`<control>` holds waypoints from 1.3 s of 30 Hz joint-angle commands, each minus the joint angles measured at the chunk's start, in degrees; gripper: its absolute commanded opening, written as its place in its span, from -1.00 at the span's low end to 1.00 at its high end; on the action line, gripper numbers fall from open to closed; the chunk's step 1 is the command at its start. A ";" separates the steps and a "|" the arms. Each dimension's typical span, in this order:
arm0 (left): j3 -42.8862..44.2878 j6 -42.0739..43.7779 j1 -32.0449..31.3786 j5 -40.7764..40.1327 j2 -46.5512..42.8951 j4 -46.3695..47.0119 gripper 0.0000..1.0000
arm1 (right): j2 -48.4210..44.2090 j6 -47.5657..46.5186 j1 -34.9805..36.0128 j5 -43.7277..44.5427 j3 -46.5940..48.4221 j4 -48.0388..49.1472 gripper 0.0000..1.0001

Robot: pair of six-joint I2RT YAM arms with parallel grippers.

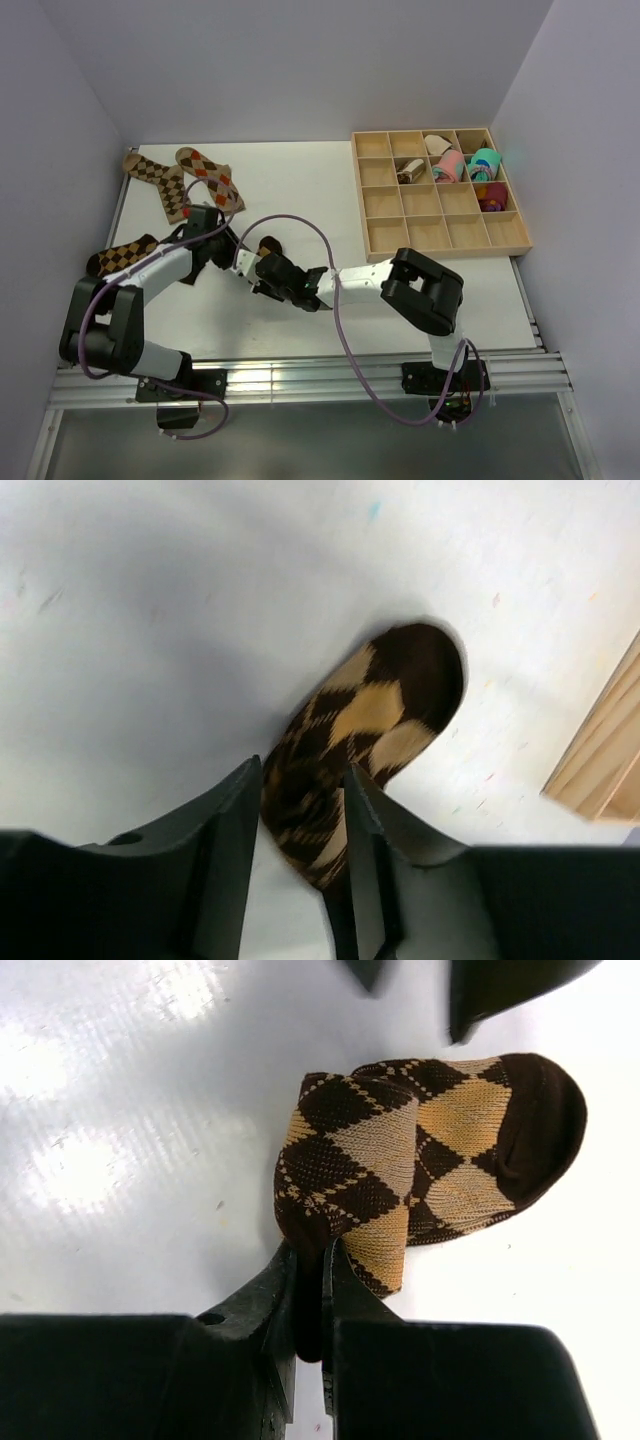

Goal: Roll the socks
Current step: Roll the sock at the center of the board.

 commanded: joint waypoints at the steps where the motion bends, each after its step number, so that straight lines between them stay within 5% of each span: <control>1: 3.72 0.68 0.05 -0.84 4.36 4.24 -0.20 | -0.44 2.64 0.22 -5.49 -0.14 -10.14 -1.00; 9: 6.62 1.91 -3.02 2.94 12.80 11.62 -0.38 | -1.05 2.37 0.05 -8.65 1.53 -13.56 -1.00; 30: 7.50 2.44 -7.78 4.35 17.81 16.29 -0.41 | 6.50 10.37 -13.31 -43.45 11.90 -27.63 -1.00; 34: 8.29 1.65 -7.69 1.73 17.20 13.84 -0.31 | 9.23 11.60 -15.07 -45.04 14.36 -29.74 -1.00; 39: 10.05 0.16 -6.90 -5.57 12.90 7.86 0.06 | 11.95 12.83 -17.09 -46.71 15.86 -31.85 -1.00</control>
